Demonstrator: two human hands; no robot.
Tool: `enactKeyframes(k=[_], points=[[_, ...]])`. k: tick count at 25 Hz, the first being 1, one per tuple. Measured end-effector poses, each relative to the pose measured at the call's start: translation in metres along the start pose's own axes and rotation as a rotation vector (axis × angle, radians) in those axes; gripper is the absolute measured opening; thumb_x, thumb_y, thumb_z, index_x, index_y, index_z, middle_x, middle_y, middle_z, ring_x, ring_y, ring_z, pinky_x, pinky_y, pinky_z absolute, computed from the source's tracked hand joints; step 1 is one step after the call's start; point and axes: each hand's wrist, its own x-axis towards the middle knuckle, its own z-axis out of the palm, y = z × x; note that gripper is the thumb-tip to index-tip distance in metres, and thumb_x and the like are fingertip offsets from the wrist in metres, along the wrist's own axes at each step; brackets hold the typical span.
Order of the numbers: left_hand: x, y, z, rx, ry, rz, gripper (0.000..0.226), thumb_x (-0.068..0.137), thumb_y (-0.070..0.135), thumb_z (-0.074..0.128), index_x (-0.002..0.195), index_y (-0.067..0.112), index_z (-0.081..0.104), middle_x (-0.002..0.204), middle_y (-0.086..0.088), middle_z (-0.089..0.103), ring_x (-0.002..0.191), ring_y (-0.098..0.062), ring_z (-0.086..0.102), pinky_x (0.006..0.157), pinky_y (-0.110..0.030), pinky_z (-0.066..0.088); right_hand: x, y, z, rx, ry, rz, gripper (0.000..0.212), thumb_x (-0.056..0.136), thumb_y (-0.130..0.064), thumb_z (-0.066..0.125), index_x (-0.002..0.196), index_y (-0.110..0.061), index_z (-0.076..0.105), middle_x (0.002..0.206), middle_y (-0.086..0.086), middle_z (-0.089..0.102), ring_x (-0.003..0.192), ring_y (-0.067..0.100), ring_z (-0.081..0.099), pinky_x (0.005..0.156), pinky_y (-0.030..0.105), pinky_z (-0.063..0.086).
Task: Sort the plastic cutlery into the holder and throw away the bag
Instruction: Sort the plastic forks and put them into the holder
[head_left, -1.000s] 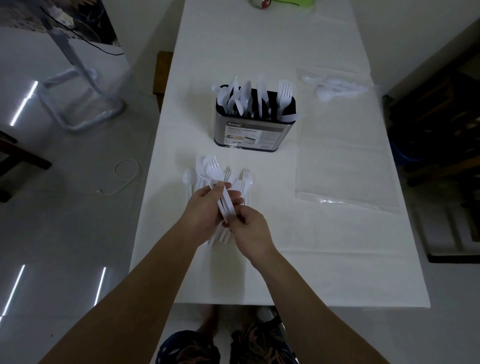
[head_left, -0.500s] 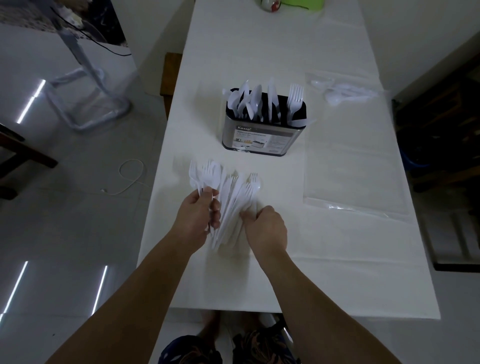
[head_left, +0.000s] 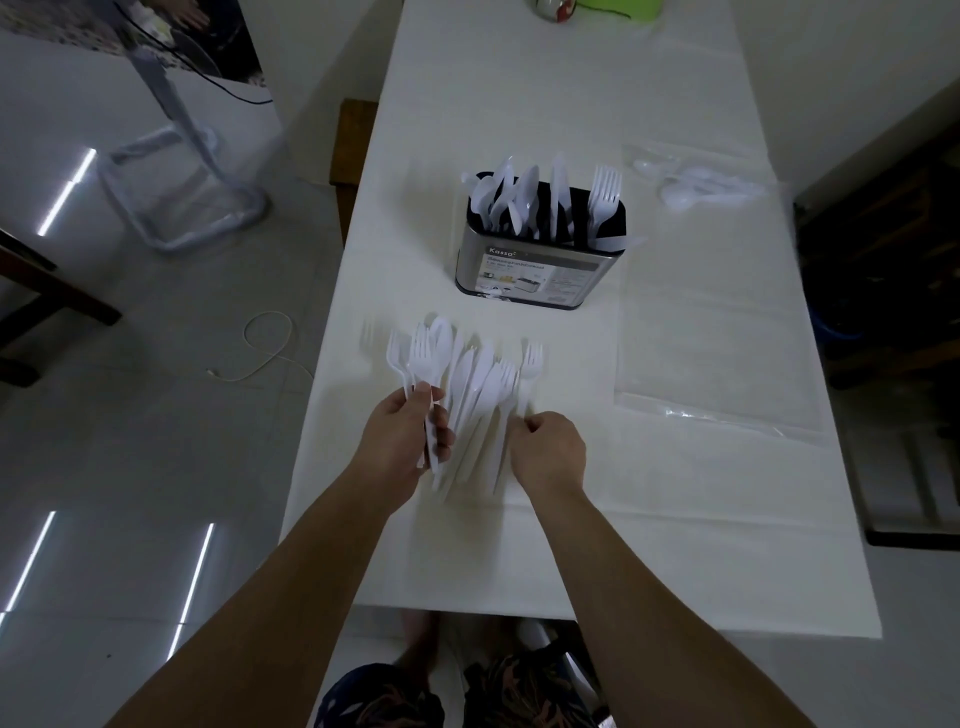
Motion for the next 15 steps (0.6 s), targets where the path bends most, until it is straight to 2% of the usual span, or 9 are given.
enactKeyframes(k=[3, 6, 9, 12, 15], points=[[-0.003, -0.003, 0.003, 0.006, -0.009, -0.019, 0.026, 0.105, 0.027, 0.044, 0.095, 0.009, 0.06, 0.067, -0.005, 0.055, 0.057, -0.02, 0.054, 0.058, -0.033, 0.044, -0.004, 0.005, -0.007, 0.115, 0.013, -0.011, 0.038, 0.098, -0.026, 0.051, 0.061, -0.018, 0.045, 0.058, -0.004, 0.047, 0.056, 0.016, 0.046, 0.05, 0.025, 0.031], [-0.004, -0.005, 0.011, 0.057, 0.024, -0.009, 0.029, 0.105, 0.027, 0.044, 0.098, 0.007, 0.063, 0.074, -0.007, 0.065, 0.069, -0.023, 0.065, 0.07, -0.038, 0.054, -0.023, 0.0, -0.01, 0.337, 0.022, -0.129, 0.03, 0.098, -0.024, 0.054, 0.071, -0.013, 0.063, 0.063, -0.003, 0.057, 0.058, 0.012, 0.05, 0.055, 0.024, 0.039], [-0.003, -0.005, 0.02, 0.036, 0.038, -0.026, 0.033, 0.105, 0.028, 0.042, 0.099, 0.005, 0.066, 0.09, -0.013, 0.075, 0.087, -0.029, 0.072, 0.078, -0.041, 0.057, -0.051, -0.008, 0.002, 0.341, -0.111, -0.249, 0.027, 0.098, -0.028, 0.055, 0.082, -0.015, 0.071, 0.068, -0.005, 0.065, 0.059, 0.006, 0.056, 0.057, 0.019, 0.041], [-0.007, -0.005, 0.024, -0.037, 0.012, -0.04, 0.035, 0.105, 0.028, 0.04, 0.103, 0.003, 0.065, 0.096, -0.017, 0.075, 0.093, -0.031, 0.073, 0.081, -0.043, 0.058, -0.062, -0.015, 0.012, 0.356, -0.186, -0.176, 0.028, 0.099, -0.031, 0.052, 0.087, -0.019, 0.074, 0.068, -0.008, 0.065, 0.063, 0.008, 0.061, 0.062, 0.02, 0.044], [-0.013, -0.006, 0.019, -0.042, -0.002, -0.002, 0.034, 0.105, 0.026, 0.044, 0.095, 0.005, 0.068, 0.085, -0.014, 0.076, 0.086, -0.03, 0.073, 0.079, -0.043, 0.056, -0.059, -0.021, 0.016, 0.423, -0.215, -0.115, 0.025, 0.096, -0.039, 0.057, 0.083, -0.026, 0.074, 0.071, -0.007, 0.07, 0.065, 0.009, 0.067, 0.062, 0.026, 0.053]])
